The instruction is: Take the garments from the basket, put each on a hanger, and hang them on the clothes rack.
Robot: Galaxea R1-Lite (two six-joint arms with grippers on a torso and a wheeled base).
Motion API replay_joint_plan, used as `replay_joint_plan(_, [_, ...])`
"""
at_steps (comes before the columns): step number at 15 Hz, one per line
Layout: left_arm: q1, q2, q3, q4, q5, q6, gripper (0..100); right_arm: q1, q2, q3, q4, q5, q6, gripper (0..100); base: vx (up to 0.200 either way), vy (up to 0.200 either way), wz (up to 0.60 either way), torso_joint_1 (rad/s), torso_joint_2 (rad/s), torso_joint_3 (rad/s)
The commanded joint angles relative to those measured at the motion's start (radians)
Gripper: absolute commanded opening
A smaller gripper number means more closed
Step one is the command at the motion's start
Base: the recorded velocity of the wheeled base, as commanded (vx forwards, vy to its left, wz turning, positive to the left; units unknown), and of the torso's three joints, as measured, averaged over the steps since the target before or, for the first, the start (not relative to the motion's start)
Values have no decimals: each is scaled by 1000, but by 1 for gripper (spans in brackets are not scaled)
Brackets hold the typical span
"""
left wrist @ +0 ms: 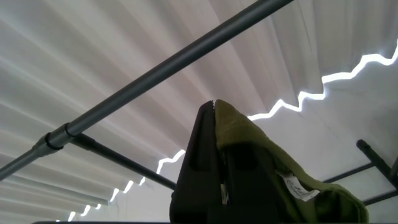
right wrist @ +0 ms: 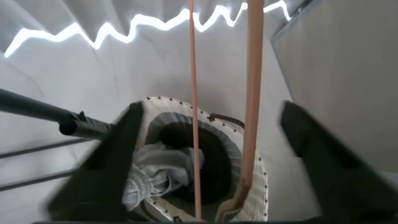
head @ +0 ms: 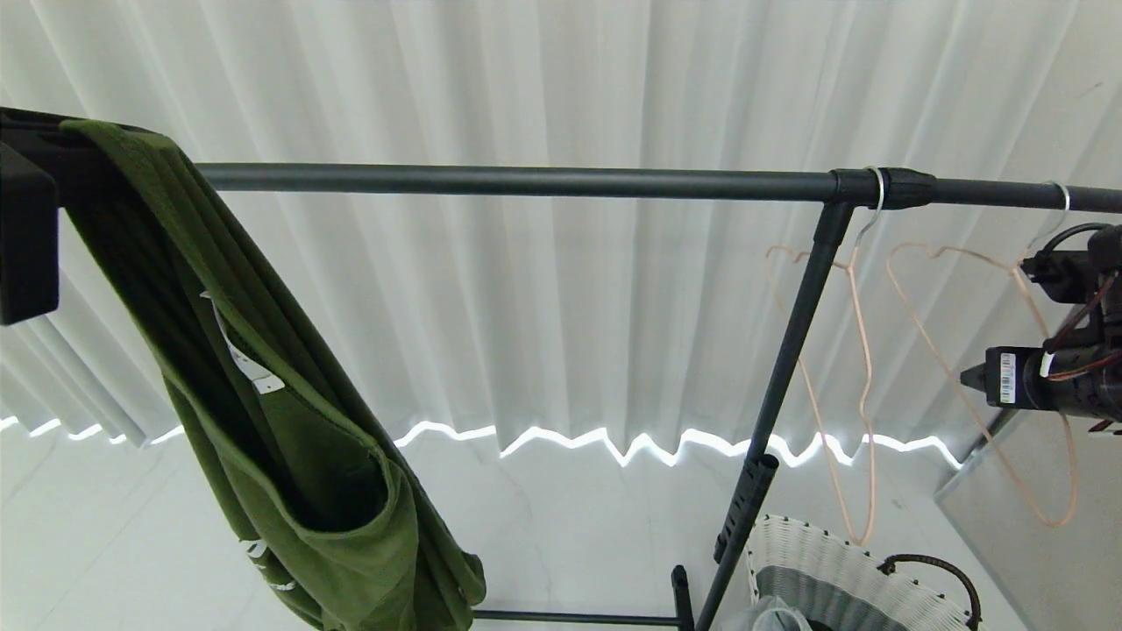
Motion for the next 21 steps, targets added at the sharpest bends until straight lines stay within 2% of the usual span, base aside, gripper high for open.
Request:
replay_joint_plan(1, [0,1,0,0,0,0,0,-8,8,-1,0,1,0,0,0,0,0,0,0,0])
replay_joint_plan(8, [0,1,-9,0,0,2,0,-13,-15,-8,-1,10,-2,0,0,0,0,0,0,0])
replay_joint_plan(11, [0,1,-8,0,-1,0,0,-11,-75,-7,-1,52,-8,0,0,0,0,0,0,0])
replay_joint_plan(14, [0,-6,-6,0,-1,0,0,-10,-130,1,3,55,-9,0,0,0,0,0,0,0])
replay_joint_plan(18, [0,-15,-3,0,-1,0,0,0,-248,1,117,53,-9,0,0,0,0,0,0,0])
replay_joint_plan(21, [0,-18,-5,0,0,0,0,10,-314,4,180,52,-9,0,-200,0,0,9,2,6])
